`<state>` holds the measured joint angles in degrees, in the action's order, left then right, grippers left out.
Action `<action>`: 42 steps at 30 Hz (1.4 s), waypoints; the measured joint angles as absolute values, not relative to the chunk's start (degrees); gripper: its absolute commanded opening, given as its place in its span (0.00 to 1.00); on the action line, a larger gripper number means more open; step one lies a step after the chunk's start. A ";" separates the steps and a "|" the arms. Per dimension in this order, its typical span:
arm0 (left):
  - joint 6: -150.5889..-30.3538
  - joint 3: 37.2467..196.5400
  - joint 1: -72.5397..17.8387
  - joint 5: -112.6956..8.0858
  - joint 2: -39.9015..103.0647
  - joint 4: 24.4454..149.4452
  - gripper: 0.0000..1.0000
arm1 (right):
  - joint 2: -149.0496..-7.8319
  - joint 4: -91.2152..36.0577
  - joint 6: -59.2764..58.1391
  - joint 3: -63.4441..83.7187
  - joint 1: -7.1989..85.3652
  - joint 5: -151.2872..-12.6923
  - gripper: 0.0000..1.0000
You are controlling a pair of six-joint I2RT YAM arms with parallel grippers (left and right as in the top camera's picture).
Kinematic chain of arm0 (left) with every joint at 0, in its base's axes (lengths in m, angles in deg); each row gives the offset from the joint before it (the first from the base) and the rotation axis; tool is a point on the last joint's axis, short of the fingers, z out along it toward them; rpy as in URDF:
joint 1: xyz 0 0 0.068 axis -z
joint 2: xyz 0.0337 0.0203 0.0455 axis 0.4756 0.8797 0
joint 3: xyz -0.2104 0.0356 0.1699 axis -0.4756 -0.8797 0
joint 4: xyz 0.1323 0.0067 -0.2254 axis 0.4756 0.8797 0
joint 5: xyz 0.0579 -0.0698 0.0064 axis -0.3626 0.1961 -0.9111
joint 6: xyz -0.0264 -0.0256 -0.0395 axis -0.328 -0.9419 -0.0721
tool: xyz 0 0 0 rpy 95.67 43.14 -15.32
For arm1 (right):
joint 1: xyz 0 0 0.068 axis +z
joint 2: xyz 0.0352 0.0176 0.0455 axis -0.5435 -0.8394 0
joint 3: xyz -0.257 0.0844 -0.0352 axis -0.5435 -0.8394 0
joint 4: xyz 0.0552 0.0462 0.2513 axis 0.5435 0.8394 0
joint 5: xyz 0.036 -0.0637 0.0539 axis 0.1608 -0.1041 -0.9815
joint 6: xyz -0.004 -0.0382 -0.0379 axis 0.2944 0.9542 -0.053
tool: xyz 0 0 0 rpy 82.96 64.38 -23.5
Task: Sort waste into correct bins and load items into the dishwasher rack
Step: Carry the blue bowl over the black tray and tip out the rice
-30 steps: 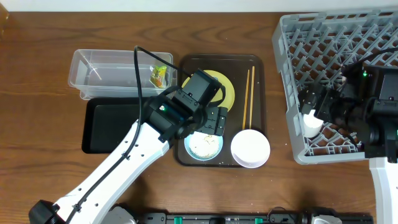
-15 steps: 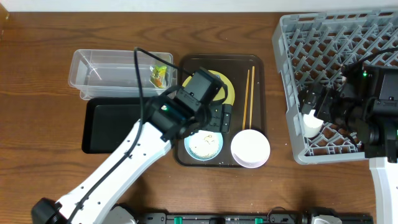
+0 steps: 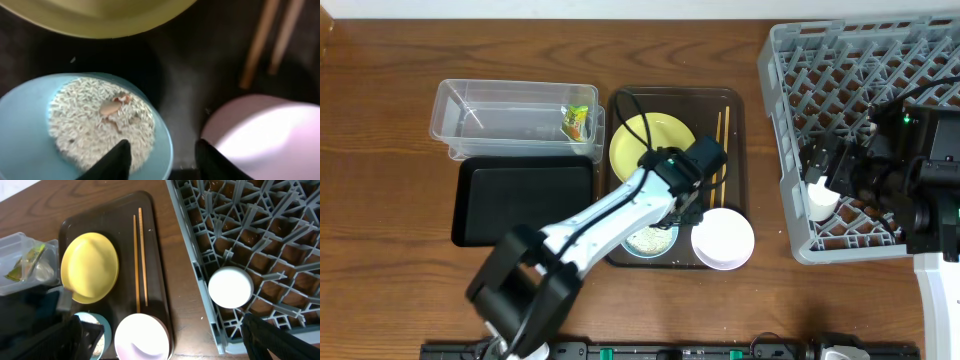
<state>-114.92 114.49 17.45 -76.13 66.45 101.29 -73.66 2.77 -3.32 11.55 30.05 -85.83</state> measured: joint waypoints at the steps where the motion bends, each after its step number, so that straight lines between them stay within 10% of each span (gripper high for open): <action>1: -115.66 114.49 17.45 -76.26 67.28 101.10 0.38 | -73.66 2.77 -3.32 11.53 30.05 -85.83 0.99; 8: -118.15 114.49 17.45 -76.43 70.96 100.22 0.06 | -73.66 2.77 -3.32 11.55 30.05 -85.83 0.99; 27: -109.78 115.67 14.95 -76.81 58.94 109.14 0.06 | -73.66 2.77 -3.32 11.53 30.05 -85.83 0.99; 42: -80.52 110.01 -19.86 -43.98 47.13 109.27 0.06 | -73.66 2.77 -3.32 11.53 30.05 -85.80 0.99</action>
<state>-80.52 110.01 -19.86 -43.98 47.13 109.27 -73.66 2.77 -3.32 11.53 30.05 -85.80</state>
